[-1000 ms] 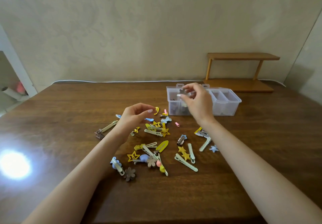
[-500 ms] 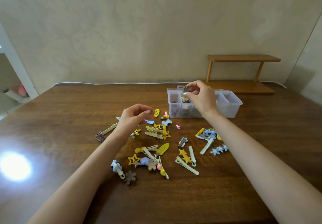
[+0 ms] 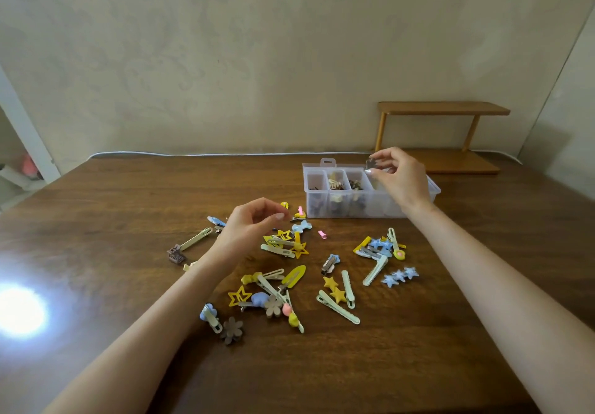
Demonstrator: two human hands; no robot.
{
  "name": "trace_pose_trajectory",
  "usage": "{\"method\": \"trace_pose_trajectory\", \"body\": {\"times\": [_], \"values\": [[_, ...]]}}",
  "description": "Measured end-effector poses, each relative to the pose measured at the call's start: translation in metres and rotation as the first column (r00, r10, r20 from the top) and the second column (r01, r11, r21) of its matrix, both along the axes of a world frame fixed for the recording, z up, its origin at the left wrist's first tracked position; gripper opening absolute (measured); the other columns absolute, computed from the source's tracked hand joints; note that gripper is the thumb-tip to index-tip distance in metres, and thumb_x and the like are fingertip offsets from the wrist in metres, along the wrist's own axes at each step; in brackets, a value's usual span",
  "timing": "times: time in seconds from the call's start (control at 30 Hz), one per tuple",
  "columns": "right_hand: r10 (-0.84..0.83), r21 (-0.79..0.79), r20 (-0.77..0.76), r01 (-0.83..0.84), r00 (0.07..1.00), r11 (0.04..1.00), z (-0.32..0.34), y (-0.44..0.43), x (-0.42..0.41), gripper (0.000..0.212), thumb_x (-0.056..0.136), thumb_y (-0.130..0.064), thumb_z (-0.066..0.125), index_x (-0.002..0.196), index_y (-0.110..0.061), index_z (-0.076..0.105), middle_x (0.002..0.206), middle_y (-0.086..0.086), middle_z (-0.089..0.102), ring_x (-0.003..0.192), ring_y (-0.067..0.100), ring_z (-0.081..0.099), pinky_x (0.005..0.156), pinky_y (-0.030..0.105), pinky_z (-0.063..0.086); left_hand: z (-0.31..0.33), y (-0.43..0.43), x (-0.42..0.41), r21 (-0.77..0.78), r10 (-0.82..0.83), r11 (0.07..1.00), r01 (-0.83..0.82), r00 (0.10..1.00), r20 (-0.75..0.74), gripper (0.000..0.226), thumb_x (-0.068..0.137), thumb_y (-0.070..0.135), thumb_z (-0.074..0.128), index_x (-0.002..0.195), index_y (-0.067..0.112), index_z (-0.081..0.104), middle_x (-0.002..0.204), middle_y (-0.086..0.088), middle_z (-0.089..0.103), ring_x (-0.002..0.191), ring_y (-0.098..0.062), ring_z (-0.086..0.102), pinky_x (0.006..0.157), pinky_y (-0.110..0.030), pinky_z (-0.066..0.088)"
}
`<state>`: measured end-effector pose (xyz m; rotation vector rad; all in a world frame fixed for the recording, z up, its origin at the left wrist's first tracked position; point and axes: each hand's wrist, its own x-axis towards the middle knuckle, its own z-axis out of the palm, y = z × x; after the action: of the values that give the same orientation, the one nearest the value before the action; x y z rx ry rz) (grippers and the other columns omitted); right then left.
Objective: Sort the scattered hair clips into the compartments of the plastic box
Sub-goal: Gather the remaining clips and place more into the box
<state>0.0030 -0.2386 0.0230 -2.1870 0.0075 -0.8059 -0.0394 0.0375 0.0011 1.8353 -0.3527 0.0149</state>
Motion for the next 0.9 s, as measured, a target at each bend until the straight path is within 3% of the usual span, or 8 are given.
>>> {"method": "trace_pose_trajectory", "body": {"times": [0.1,0.2,0.33,0.43,0.57,0.73,0.9], "values": [[0.014,-0.158,-0.062,-0.024,0.998,0.987,-0.005,0.004,0.001,0.017,0.082,-0.017,0.07,0.097,-0.021,0.064,0.093,-0.003,0.068,0.094,0.013,0.059,0.072,0.03,0.046,-0.001,0.0,-0.001,-0.004,-0.002,1.0,0.002,1.0,-0.003,0.012,0.092,0.012,0.055,0.095,0.016,0.065,0.093,0.004,0.072,0.082,-0.003,0.068,0.08,-0.025,0.053],[-0.082,-0.342,-0.059,0.057,0.995,0.938,-0.008,0.012,0.001,0.008,0.086,-0.019,0.065,0.093,-0.021,0.068,0.09,-0.002,0.062,0.101,0.018,0.051,0.071,0.027,0.033,0.0,0.002,-0.001,0.005,0.0,1.0,0.0,1.0,0.004,0.012,0.092,0.012,0.055,0.096,0.015,0.066,0.094,0.004,0.072,0.082,-0.003,0.068,0.08,-0.026,0.053],[-0.131,-0.454,-0.107,0.069,0.986,0.888,-0.005,0.013,0.009,0.017,0.09,-0.025,0.06,0.088,-0.017,0.075,0.106,0.001,0.065,0.106,0.025,0.047,0.075,0.031,0.035,0.001,0.003,-0.001,0.013,0.024,1.0,-0.024,1.0,0.01,0.013,0.092,0.013,0.055,0.093,0.019,0.066,0.094,0.005,0.071,0.088,-0.01,0.067,0.083,-0.031,0.054],[-0.137,-0.479,-0.128,0.06,0.982,0.876,-0.003,0.014,0.008,0.031,0.095,-0.029,0.049,0.09,-0.013,0.075,0.114,0.002,0.061,0.109,0.025,0.043,0.086,0.037,0.035,0.002,0.003,-0.001,0.012,0.022,1.0,-0.022,1.0,0.013,0.013,0.092,0.012,0.055,0.092,0.02,0.066,0.093,0.007,0.071,0.089,-0.009,0.067,0.084,-0.032,0.054],[-0.103,-0.451,-0.209,-0.002,0.972,0.892,0.0,0.021,0.005,0.039,0.1,-0.029,0.032,0.106,-0.011,0.066,0.124,0.003,0.056,0.12,0.023,0.037,0.097,0.04,0.026,0.002,0.002,-0.002,0.022,0.01,1.0,-0.011,1.0,0.015,0.012,0.092,0.013,0.055,0.093,0.019,0.065,0.093,0.006,0.071,0.087,-0.008,0.067,0.083,-0.03,0.054],[-0.129,-0.487,-0.217,0.007,0.968,0.873,-0.009,0.018,0.004,0.045,0.099,-0.029,0.03,0.092,-0.013,0.071,0.108,0.008,0.066,0.117,0.022,0.043,0.092,0.038,0.026,0.002,0.006,-0.001,0.016,0.018,1.0,-0.018,1.0,0.012,0.012,0.092,0.014,0.055,0.095,0.017,0.066,0.095,0.005,0.072,0.09,-0.011,0.067,0.084,-0.031,0.054],[-0.108,-0.456,-0.089,0.056,0.99,0.888,-0.014,0.018,-0.011,0.037,0.1,-0.03,0.035,0.097,-0.013,0.069,0.108,0.003,0.067,0.112,0.023,0.046,0.081,0.032,0.024,0.007,0.009,-0.002,0.097,-0.051,0.994,0.05,0.999,0.015,0.013,0.091,0.019,0.057,0.1,0.016,0.066,0.093,0.006,0.072,0.087,-0.009,0.067,0.075,-0.021,0.053]]}}
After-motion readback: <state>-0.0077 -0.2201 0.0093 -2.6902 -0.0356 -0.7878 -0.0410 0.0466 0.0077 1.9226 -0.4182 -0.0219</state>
